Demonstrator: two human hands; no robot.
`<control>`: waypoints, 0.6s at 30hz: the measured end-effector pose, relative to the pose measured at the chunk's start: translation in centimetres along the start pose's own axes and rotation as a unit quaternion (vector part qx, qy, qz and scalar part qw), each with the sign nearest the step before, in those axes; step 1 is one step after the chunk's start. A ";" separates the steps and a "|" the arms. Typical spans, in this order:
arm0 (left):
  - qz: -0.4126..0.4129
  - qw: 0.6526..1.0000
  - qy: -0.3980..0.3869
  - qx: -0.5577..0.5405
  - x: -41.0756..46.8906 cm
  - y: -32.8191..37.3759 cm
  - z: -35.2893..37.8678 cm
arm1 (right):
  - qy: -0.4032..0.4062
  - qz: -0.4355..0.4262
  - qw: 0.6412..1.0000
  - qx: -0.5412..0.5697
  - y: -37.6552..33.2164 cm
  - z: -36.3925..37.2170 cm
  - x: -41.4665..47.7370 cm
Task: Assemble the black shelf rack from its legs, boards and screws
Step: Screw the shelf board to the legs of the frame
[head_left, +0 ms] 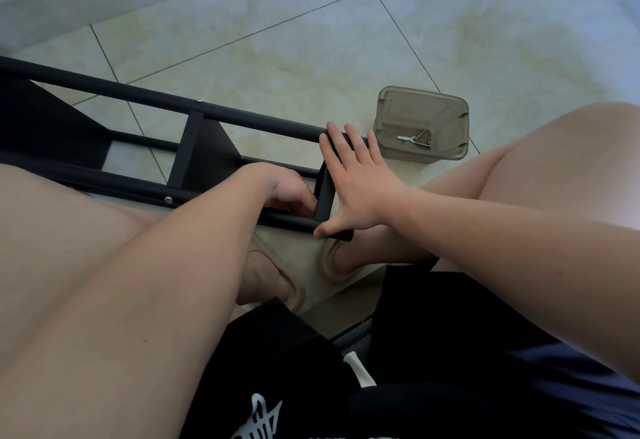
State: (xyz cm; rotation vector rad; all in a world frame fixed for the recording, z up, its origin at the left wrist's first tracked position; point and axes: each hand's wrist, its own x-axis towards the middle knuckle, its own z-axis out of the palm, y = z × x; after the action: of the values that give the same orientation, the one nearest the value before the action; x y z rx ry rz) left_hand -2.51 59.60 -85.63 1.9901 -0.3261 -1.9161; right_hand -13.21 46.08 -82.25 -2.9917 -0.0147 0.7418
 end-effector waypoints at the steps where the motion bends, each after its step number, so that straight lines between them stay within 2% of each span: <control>1: 0.003 1.000 -0.007 -0.005 0.0 -0.1 0.0 | 0.000 0.000 1.000 -0.001 0.0 0.0 0.0; 6: 0.001 0.999 -0.035 -0.017 -0.1 -0.1 -0.1 | -0.001 -0.001 1.000 -0.001 0.0 -0.1 0.0; 14: 0.018 1.000 0.013 0.005 0.1 0.0 0.1 | -0.001 -0.001 1.000 0.001 0.1 0.0 0.1; 18: 0.016 1.000 0.001 -0.009 0.1 -0.1 0.0 | 0.000 -0.002 1.000 0.001 0.1 0.1 0.1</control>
State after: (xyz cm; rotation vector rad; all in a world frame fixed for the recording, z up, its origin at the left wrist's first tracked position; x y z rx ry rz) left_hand -2.55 59.61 -85.76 1.9638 -0.3361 -1.8910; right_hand -13.18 46.02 -82.40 -2.9893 -0.0192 0.7423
